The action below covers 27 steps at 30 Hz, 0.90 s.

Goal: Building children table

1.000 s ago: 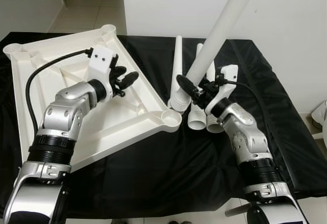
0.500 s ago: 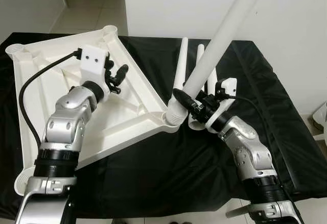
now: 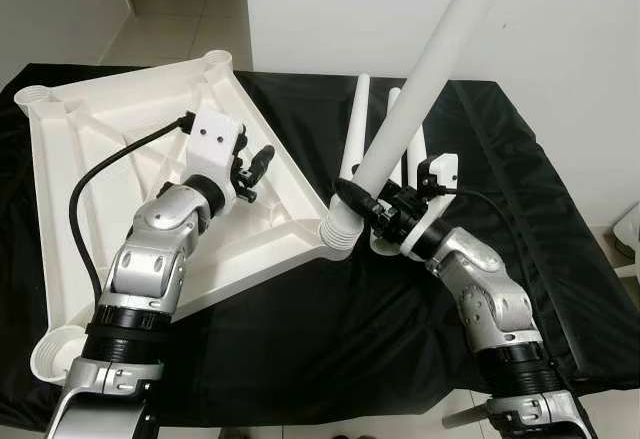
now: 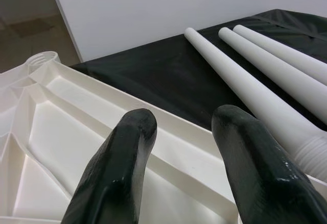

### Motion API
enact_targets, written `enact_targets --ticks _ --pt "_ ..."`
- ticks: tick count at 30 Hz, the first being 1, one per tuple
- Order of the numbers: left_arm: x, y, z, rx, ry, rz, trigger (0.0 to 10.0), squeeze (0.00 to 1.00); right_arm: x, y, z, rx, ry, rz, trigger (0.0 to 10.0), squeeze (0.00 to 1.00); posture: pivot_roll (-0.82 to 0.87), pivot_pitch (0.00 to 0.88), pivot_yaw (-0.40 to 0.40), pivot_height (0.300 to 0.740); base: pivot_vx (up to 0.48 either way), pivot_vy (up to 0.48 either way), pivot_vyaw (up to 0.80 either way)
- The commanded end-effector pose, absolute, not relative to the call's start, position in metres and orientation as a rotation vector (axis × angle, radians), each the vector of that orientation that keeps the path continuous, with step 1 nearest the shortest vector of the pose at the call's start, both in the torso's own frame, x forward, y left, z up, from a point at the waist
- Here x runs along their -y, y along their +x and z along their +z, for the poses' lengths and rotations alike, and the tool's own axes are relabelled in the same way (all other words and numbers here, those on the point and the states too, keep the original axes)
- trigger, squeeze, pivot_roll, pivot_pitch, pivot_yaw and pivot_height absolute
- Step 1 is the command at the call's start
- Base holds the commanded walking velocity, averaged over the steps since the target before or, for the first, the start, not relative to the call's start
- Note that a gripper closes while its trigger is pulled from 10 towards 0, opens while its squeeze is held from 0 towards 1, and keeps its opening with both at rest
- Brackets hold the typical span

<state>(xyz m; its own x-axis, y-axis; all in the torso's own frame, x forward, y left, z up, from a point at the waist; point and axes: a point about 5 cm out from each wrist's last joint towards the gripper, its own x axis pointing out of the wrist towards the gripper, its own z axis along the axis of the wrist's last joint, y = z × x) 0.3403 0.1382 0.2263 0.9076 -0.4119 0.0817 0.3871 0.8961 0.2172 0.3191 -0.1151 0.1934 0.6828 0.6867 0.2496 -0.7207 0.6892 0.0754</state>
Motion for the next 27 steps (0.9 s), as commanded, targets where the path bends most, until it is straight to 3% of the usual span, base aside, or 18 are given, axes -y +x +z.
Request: enact_targets --ticks 1,5,27 --pt "-0.138 0.338 0.223 0.122 0.204 -0.388 10.0 0.00 0.118 0.322 0.177 0.130 0.190 0.755 10.0 0.00 -0.02 0.109 -0.030 0.740 0.000 0.000 0.00" --pt "-0.138 0.331 0.222 0.120 0.191 -0.448 10.0 0.00 0.119 0.325 0.166 0.106 0.217 0.685 10.0 0.00 -0.02 0.118 -0.029 0.740 0.000 0.000 0.00" --pt "-0.125 0.284 0.217 0.066 0.144 -0.799 10.0 0.00 0.115 0.326 0.172 0.143 0.152 0.700 10.0 0.00 -0.02 0.141 -0.030 0.740 0.000 0.000 0.00"
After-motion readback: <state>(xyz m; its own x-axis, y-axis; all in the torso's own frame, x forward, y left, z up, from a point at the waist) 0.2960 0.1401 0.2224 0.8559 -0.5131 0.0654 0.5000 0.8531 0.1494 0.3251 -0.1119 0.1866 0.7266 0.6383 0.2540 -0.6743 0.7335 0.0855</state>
